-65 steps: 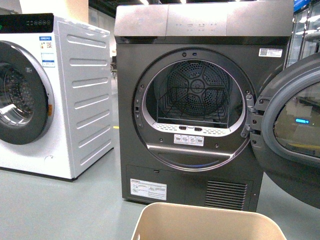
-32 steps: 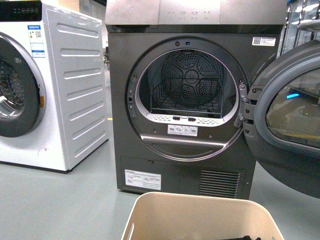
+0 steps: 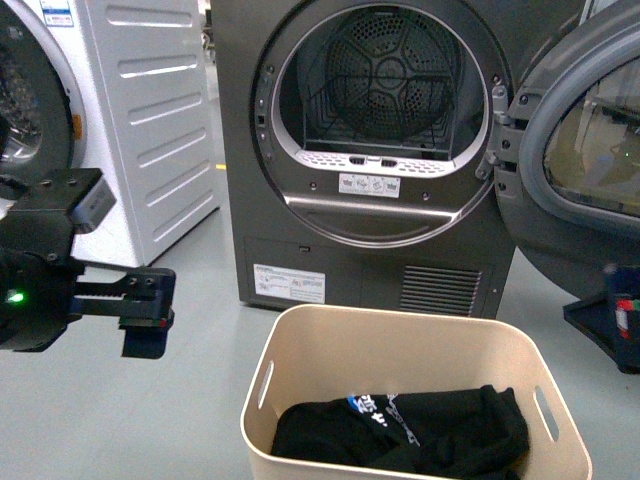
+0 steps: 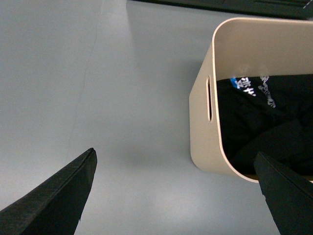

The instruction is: Move hamper under clothes hanger

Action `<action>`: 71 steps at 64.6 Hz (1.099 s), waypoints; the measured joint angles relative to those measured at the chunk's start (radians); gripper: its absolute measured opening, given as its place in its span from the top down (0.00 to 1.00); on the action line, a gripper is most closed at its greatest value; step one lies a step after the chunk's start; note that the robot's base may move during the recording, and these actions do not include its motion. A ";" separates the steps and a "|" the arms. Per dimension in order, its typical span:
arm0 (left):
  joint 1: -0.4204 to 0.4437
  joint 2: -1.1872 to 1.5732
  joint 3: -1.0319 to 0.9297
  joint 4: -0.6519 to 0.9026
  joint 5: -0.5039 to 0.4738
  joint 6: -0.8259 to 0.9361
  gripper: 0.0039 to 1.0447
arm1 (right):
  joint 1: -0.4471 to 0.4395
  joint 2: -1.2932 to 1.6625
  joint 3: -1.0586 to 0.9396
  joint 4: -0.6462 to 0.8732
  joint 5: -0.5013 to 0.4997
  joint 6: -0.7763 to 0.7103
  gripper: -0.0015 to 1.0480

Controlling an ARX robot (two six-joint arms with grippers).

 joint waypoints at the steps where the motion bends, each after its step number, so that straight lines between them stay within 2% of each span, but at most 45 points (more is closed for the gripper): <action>1: -0.001 0.021 0.014 -0.002 -0.004 0.007 0.06 | 0.004 0.023 0.018 -0.009 0.006 -0.006 0.07; 14: 0.000 0.220 0.163 -0.005 -0.038 0.045 0.06 | 0.039 0.263 0.196 -0.074 0.068 -0.056 0.07; 32: -0.004 0.362 0.319 -0.010 -0.027 0.014 0.06 | 0.047 0.466 0.346 -0.087 0.138 -0.079 0.07; 47: -0.050 0.427 0.418 -0.025 -0.031 -0.006 0.06 | 0.022 0.559 0.436 -0.103 0.160 -0.070 0.07; 61: -0.092 0.505 0.466 -0.021 -0.048 -0.014 0.06 | -0.014 0.652 0.527 -0.169 0.134 0.040 0.07; 71: -0.097 0.533 0.477 -0.010 -0.050 -0.018 0.06 | -0.034 0.690 0.552 -0.182 0.131 0.058 0.07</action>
